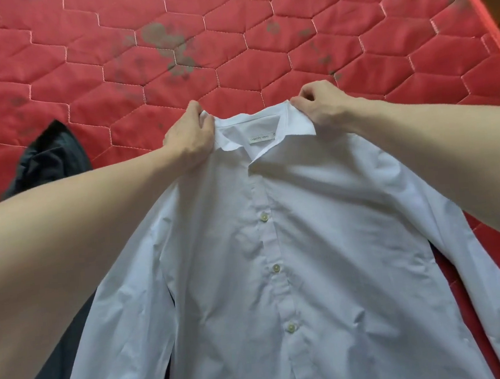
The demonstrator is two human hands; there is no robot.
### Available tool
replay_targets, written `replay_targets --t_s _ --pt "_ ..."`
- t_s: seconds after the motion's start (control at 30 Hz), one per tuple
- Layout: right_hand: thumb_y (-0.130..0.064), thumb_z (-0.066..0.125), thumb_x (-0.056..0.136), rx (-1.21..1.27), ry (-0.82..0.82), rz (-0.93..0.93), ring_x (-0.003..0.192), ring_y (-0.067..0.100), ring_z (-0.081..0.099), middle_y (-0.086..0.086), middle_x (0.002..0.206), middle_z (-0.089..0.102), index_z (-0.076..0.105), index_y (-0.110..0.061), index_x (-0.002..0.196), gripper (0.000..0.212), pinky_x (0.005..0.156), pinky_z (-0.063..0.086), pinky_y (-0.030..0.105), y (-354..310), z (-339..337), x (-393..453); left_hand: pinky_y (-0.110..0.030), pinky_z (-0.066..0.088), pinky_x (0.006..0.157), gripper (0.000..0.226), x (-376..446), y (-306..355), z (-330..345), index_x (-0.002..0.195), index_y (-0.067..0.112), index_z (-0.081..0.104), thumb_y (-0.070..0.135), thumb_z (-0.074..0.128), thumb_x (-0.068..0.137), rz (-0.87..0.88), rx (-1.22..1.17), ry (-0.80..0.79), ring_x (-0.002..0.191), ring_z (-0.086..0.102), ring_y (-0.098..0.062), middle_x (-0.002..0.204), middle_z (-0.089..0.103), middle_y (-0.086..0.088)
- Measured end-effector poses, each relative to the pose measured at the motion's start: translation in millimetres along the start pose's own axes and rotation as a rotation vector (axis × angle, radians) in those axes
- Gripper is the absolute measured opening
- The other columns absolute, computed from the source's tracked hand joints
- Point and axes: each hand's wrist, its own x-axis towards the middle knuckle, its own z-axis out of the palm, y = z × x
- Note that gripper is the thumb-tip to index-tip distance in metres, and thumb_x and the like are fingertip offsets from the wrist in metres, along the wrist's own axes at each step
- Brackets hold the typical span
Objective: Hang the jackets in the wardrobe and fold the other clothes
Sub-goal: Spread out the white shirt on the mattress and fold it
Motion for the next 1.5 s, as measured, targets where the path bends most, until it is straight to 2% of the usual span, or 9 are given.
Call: replay_targets --t_s 0.17,0.3,0.43,0.73,0.93,1.03,1.13,1.3,1.5 --pt "-0.038 0.037 0.109 -0.03 0.036 0.055 0.122 0.035 0.052 0.012 0.128 0.06 0.056 -0.017 0.119 0.03 0.107 0.039 0.049 -7.7 12.8 -11.9 -0.05 0.026 0.113 0.056 -48.7 -0.5 29.2 0.157 0.018 0.03 0.048 0.032 0.109 0.072 0.181 0.137 0.134 0.039 -0.034 0.145 0.042 -0.011" --pt "-0.024 0.042 0.11 -0.138 0.311 -0.172 0.14 0.036 0.041 0.015 0.153 0.043 0.045 -0.013 0.153 0.045 0.115 0.031 0.047 4.8 47.1 -88.1 -0.05 0.007 0.129 0.066 -114.9 -39.5 42.4 0.167 0.012 0.009 0.041 0.031 0.112 0.18 0.304 0.184 0.16 0.011 -0.028 0.172 0.013 -0.01" --pt "-0.03 0.04 0.108 -0.274 0.298 -0.42 0.157 0.026 0.026 0.007 0.168 0.032 0.04 -0.016 0.159 0.053 0.124 0.025 0.049 27.6 94.4 -183.0 -0.057 0.011 0.129 0.065 -175.7 -75.8 49.2 0.165 0.005 0.019 0.028 0.039 0.108 0.356 0.37 0.158 0.162 0.007 -0.028 0.174 0.012 -0.014" --pt "-0.069 0.006 0.099 -0.511 -0.034 -0.224 0.158 0.012 -0.022 -0.008 0.173 -0.014 -0.008 -0.037 0.164 0.074 0.126 -0.019 0.037 35.7 110.1 -197.3 -0.048 0.002 0.131 0.069 -223.9 -68.6 64.2 0.167 0.016 0.012 0.048 0.024 0.107 0.288 0.473 -0.048 0.161 -0.004 -0.026 0.174 0.0 -0.008" --pt "-0.065 0.009 0.102 -0.518 -0.07 -0.175 0.156 0.012 -0.027 -0.007 0.172 -0.023 -0.016 -0.039 0.163 0.07 0.129 -0.009 0.044 43.4 114.9 -244.2 -0.051 0.022 0.125 0.066 -308.0 -46.8 96.8 0.162 0.012 0.032 0.045 0.034 0.105 0.496 0.464 -0.059 0.158 0.024 -0.029 0.171 0.021 -0.012" --pt "-0.06 0.02 0.105 -0.46 0.018 -0.184 0.161 0.015 -0.013 -0.007 0.175 -0.012 -0.001 -0.035 0.167 0.07 0.13 -0.002 0.044 71.3 136.4 -316.0 -0.051 0.022 0.121 0.068 -375.9 -65.2 121.3 0.162 0.014 0.034 0.045 0.041 0.102 0.547 0.439 -0.039 0.157 0.027 -0.032 0.171 0.025 -0.011" --pt "-0.053 0.03 0.106 -0.434 0.116 -0.162 0.162 0.019 0.003 -0.003 0.176 0.006 0.016 -0.03 0.167 0.067 0.128 0.011 0.049 100.7 148.7 -373.2 -0.053 0.02 0.123 0.069 -425.7 -88.1 137.8 0.164 0.016 0.029 0.045 0.042 0.103 0.503 0.411 -0.017 0.16 0.019 -0.031 0.173 0.019 -0.009" --pt "-0.051 0.027 0.105 -0.41 0.059 -0.104 0.162 0.02 0.002 -0.003 0.176 0.006 0.015 -0.03 0.167 0.066 0.129 0.014 0.053 123.4 145.3 -429.0 -0.06 0.021 0.123 0.066 -470.4 -109.9 132.4 0.164 0.021 0.03 0.043 0.04 0.103 0.446 0.404 -0.038 0.159 0.023 -0.032 0.174 0.015 -0.007" --pt "-0.065 0.023 0.1 -0.395 0.121 0.216 0.162 0.025 -0.004 0.0 0.176 -0.005 0.006 -0.031 0.167 0.077 0.129 0.009 0.056 158.1 149.0 -536.2 -0.062 0.0 0.124 0.081 -561.7 -141.3 125.3 0.167 0.03 0.018 0.065 0.037 0.096 -0.062 0.359 0.008 0.161 0.01 -0.03 0.174 0.012 -0.008"
